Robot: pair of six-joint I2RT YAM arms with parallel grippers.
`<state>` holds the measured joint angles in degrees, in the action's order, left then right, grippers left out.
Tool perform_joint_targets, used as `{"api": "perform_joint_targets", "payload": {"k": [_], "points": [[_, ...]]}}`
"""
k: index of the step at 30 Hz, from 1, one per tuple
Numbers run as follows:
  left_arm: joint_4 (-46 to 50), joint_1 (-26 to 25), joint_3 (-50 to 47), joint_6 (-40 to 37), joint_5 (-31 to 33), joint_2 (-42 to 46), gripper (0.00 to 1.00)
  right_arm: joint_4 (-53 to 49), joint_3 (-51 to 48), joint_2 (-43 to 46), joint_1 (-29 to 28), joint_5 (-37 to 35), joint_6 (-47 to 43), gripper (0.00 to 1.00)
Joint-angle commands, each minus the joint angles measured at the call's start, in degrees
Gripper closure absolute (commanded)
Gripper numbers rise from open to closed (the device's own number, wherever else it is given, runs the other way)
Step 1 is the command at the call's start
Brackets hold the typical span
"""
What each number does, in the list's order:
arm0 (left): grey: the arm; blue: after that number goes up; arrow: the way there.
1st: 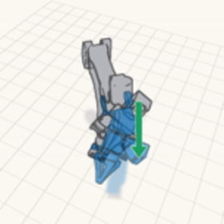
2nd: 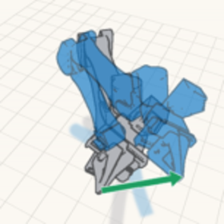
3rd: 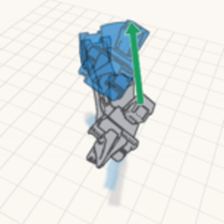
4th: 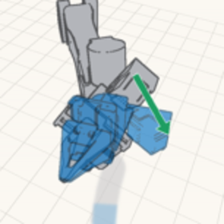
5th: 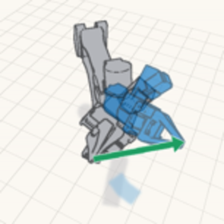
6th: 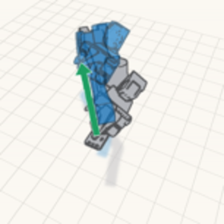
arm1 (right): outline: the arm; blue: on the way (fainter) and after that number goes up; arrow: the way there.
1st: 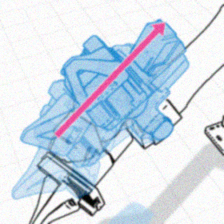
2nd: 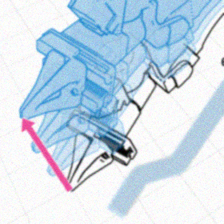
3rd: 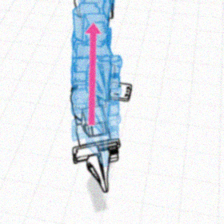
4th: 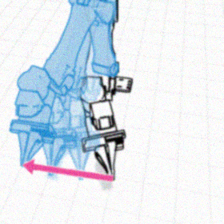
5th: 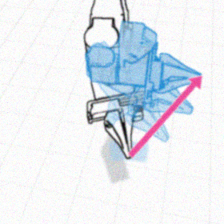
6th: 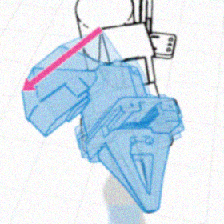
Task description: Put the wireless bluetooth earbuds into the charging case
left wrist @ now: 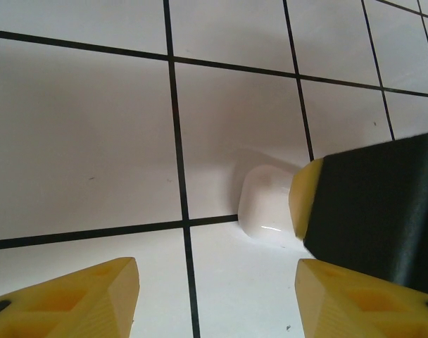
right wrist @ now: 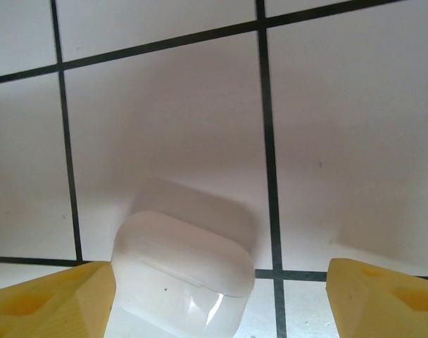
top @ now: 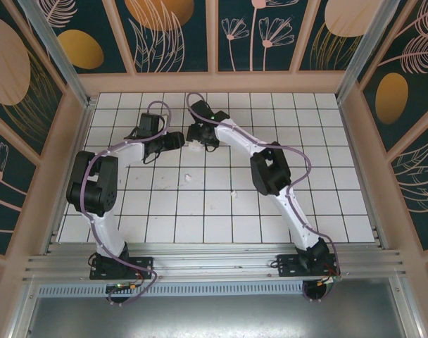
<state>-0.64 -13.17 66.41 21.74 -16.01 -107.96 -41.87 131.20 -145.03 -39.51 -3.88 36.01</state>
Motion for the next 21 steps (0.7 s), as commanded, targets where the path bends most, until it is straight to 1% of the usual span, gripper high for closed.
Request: {"api": "perform_joint_targets", "payload": {"k": [1,5,8,11,16,21], "points": [[-0.7,0.6,-0.1,0.6,0.5,0.1,0.41,-0.2,1.1,-1.0,-1.5,-2.3,-9.7,0.21],[-1.5,1.3,-3.0,1.0,1.0,1.6,0.41,-0.8,1.0,-0.6,-1.5,-1.5,-21.4,0.21],[-1.9,1.5,-4.4,1.3,0.8,2.3,0.4,-0.4,0.8,-0.1,-1.4,1.1,-30.6,0.21],[-2.0,1.6,-4.9,1.6,0.0,2.6,0.41,-0.7,1.0,-0.3,-1.0,2.7,-38.1,0.21],[-2.0,1.6,-5.9,1.8,-0.2,3.5,0.41,-2.0,1.2,-0.9,-0.4,5.8,-47.2,0.2],[-1.8,1.6,-6.3,1.9,0.1,3.4,0.41,-3.0,3.3,-3.1,-0.3,4.9,-51.9,0.2]]}}
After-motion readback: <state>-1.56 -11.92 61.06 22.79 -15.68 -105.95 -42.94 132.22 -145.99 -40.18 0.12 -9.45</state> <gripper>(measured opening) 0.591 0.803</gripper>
